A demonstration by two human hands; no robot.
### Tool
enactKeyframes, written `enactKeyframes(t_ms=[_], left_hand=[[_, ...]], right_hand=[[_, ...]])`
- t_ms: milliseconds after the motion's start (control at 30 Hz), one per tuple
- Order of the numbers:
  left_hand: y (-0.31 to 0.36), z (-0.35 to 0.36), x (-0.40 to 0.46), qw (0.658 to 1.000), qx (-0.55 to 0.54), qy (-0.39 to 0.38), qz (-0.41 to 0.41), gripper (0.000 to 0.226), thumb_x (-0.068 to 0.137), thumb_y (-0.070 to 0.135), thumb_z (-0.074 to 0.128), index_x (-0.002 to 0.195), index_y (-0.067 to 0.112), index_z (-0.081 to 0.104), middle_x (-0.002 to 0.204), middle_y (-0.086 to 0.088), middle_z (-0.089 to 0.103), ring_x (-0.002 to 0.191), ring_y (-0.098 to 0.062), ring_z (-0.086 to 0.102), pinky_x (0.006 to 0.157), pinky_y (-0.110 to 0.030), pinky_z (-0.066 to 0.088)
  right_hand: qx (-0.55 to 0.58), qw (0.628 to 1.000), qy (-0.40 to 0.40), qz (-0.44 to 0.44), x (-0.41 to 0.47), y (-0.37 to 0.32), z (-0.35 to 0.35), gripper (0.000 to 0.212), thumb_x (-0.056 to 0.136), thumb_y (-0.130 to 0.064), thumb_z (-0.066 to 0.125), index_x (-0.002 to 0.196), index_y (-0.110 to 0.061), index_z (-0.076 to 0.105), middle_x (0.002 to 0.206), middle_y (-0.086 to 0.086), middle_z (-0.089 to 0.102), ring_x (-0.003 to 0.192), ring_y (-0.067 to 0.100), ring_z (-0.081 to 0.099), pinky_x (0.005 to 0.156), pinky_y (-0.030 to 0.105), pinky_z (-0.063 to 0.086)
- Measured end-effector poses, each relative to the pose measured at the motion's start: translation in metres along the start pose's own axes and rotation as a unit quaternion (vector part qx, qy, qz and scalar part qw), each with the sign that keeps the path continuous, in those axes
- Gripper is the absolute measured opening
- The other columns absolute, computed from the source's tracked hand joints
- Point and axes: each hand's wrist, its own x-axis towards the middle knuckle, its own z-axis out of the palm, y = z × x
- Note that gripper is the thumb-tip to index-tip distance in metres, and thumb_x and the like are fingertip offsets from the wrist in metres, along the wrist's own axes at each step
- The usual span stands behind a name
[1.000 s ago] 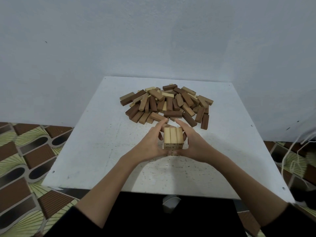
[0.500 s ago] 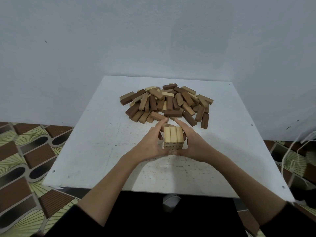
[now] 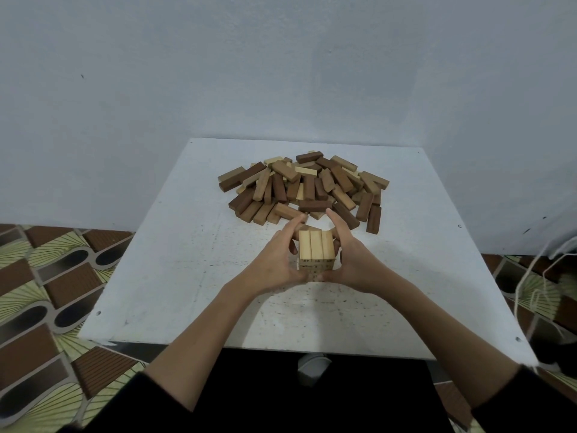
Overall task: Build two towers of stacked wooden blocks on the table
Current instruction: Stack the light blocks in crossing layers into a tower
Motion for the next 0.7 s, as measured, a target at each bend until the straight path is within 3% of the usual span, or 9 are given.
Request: enactKeyframes(t_ms=[200,333,467,533,600,700], left_hand=[[-0.001,-0.001,0.000,1.000,-0.002,-0.004,-0.004,0.106,0.067,0.020,0.085,0.149,0.023,0.016,0.113,0.014,0.043,0.102,-0.009,0.046,0.077,-0.014,0.041],[-0.004,-0.001,-0.002,1.000,0.007,-0.012,0.003,0.109,0.065,0.023,0.087,0.148,0.025,0.016,0.109,0.029,0.035,0.100,-0.006,0.043,0.076,-0.010,0.037],[-0.009,0.003,-0.003,1.000,0.004,-0.013,-0.003,0.111,0.064,0.017,0.087,0.147,0.030,0.014,0.109,0.027,0.036,0.100,-0.005,0.044,0.077,-0.016,0.039],[-0.010,0.004,-0.003,1.000,-0.003,-0.012,-0.002,0.110,0.065,0.015,0.086,0.146,0.032,0.015,0.110,0.026,0.038,0.101,-0.004,0.046,0.078,-0.017,0.042],[-0.009,0.005,-0.003,1.000,-0.011,-0.010,0.005,0.107,0.066,0.012,0.085,0.146,0.029,0.016,0.111,0.028,0.039,0.101,0.003,0.048,0.078,-0.012,0.043],[-0.008,0.006,-0.003,1.000,-0.020,-0.007,0.020,0.102,0.067,0.008,0.084,0.146,0.022,0.019,0.111,0.030,0.038,0.099,0.023,0.043,0.076,0.000,0.038]], right_hand=[[0.000,1.000,-0.004,-0.002,0.001,0.000,-0.001,0.115,0.067,-0.007,0.083,0.148,-0.008,0.002,0.096,-0.017,0.042,0.082,-0.022,0.046,0.067,0.003,0.040],[-0.007,1.000,-0.017,0.010,0.001,0.001,-0.001,0.120,0.067,-0.014,0.083,0.149,-0.012,-0.003,0.104,-0.017,0.040,0.085,-0.021,0.045,0.071,0.001,0.039],[-0.008,0.999,-0.027,0.035,0.000,0.001,0.000,0.120,0.069,-0.018,0.082,0.149,-0.017,-0.008,0.113,-0.010,0.038,0.089,-0.004,0.049,0.075,0.001,0.039],[0.002,0.999,-0.026,0.039,-0.001,0.001,0.001,0.121,0.070,-0.016,0.082,0.148,-0.018,-0.010,0.116,-0.009,0.039,0.097,0.002,0.047,0.083,0.007,0.038],[0.011,0.999,-0.025,0.041,-0.001,0.002,0.003,0.121,0.069,-0.014,0.082,0.148,-0.018,-0.009,0.117,-0.009,0.040,0.105,0.003,0.042,0.087,0.009,0.036],[0.010,0.999,-0.019,0.035,-0.001,0.004,0.005,0.119,0.069,-0.011,0.082,0.149,-0.017,-0.007,0.115,-0.007,0.043,0.100,0.003,0.045,0.077,0.000,0.038]])
